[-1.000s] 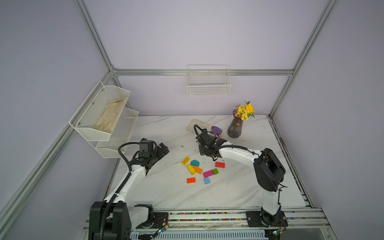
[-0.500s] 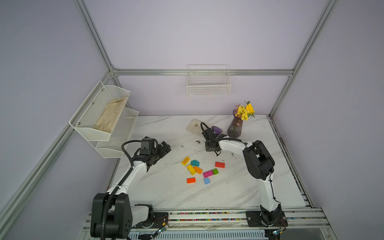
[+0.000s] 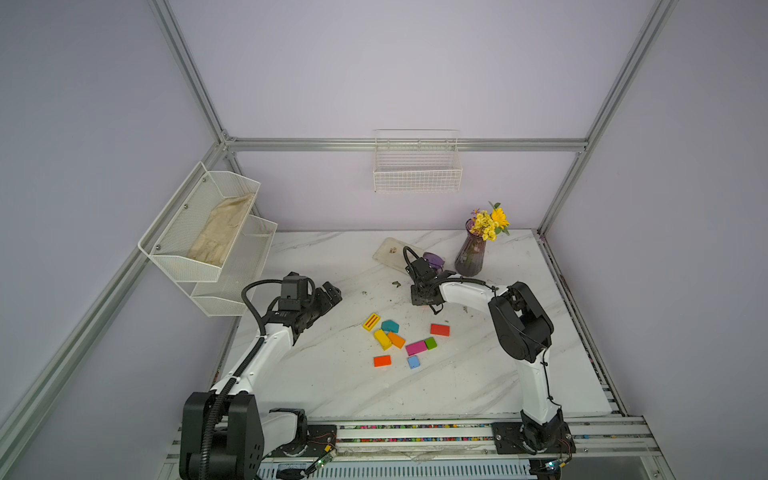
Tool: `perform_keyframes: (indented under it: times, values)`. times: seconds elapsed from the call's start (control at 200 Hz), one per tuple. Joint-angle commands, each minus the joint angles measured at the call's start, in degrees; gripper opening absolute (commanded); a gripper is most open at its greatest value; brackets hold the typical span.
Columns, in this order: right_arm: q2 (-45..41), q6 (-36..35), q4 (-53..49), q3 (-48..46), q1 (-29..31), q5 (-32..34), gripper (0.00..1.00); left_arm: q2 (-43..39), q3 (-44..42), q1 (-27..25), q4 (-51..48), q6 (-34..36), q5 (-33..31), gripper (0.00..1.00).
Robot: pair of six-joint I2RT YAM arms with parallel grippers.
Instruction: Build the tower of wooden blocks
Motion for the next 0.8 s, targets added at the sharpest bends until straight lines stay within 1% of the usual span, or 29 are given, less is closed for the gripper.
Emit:
perform_keyframes:
  times: [0.0,0.2,0.41,0.585,0.695,0.795]
  values:
    - [-1.4,1.6,-2.3,-1.9,-0.1,-0.7,0.18,-0.2,5.5,-0.5,1.3,0.6,0.6,1.0]
    - [-2.3,3.2,-2.3,-3.4,-0.2,-0.9,0.24,-0.6,5.3,-0.7,1.6,0.6,0.6,1.0]
    - [-3.1,4.4,-1.5,-5.0,-0.2,-2.7,0.3,-0.7,5.2,-0.7,2.0,0.7,0.6,1.0]
    - [-4.0,4.8,-1.1,-5.4,-0.2,-2.8,0.49,-0.5,5.3,-0.8,2.0,0.7,0.8,1.0]
    - [-6.1,4.3,-0.3,-6.5,-0.2,-2.1,0.61,-0.6,5.3,-0.9,2.0,0.8,0.8,1.0]
    - [-8.9,3.3,1.3,-8.4,-0.2,-2.0,0.68,-1.0,5.3,-1.0,2.0,0.9,0.7,1.0]
